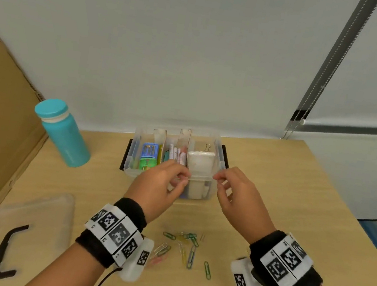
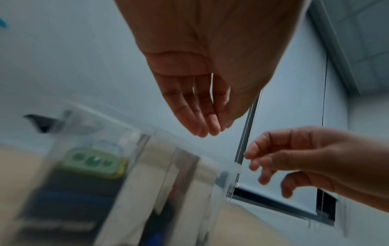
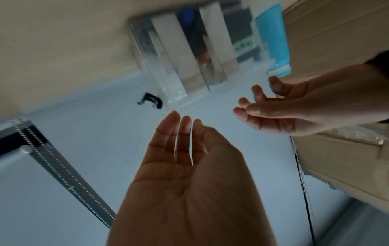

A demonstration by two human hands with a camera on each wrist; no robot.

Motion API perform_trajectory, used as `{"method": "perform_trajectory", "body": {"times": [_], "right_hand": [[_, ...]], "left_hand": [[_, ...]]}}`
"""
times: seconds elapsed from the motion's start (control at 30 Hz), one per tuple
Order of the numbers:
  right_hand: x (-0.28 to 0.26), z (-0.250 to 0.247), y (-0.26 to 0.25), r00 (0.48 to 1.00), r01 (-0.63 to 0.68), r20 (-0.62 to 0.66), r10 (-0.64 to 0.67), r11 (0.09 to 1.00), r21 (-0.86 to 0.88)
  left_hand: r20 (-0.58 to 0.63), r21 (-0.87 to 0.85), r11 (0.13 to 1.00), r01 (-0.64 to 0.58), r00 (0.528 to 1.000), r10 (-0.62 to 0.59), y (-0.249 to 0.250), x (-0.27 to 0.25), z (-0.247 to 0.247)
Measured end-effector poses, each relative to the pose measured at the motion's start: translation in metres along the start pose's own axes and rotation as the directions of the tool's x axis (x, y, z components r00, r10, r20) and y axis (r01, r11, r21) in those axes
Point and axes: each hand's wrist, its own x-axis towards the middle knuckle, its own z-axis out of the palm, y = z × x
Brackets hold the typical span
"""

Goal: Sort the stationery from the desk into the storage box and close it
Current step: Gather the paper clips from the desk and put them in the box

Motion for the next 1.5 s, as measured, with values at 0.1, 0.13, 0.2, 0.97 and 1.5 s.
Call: {"method": "perform_trajectory", "body": {"times": [0.1, 0.13, 0.2, 0.97, 1.5], "right_hand": [[-0.032, 0.014, 0.01, 0.976, -0.124, 0.178, 0.126, 0.992, -0.026], [-0.041, 0.018, 0.013, 0.947, -0.18, 0.26, 0.189, 0.982, -0.06], [-0.057, 0.025, 0.017, 0.849, -0.253, 0.436, 0.299, 0.954, -0.162], [-0.079, 0.045, 0.007, 0.511, -0.85, 0.708, 0.487, 0.168, 0.499], [-0.078, 0.081, -0.027, 0.719, -0.327, 0.472, 0.51, 0.847, -0.419]], "left_hand": [[0.132, 0.029, 0.998, 0.056, 0.99, -0.06, -0.016, -0.029, 0.014], [0.197, 0.023, 0.995, 0.1, 0.975, -0.103, -0.023, -0.038, 0.019], [0.331, 0.028, 0.978, 0.208, 0.921, -0.205, -0.037, -0.053, 0.03], [0.456, 0.339, 0.922, 0.186, 0.825, -0.334, -0.041, -0.071, 0.062], [0.381, -0.428, 0.728, 0.536, 0.837, -0.393, -0.063, -0.076, 0.053]]}}
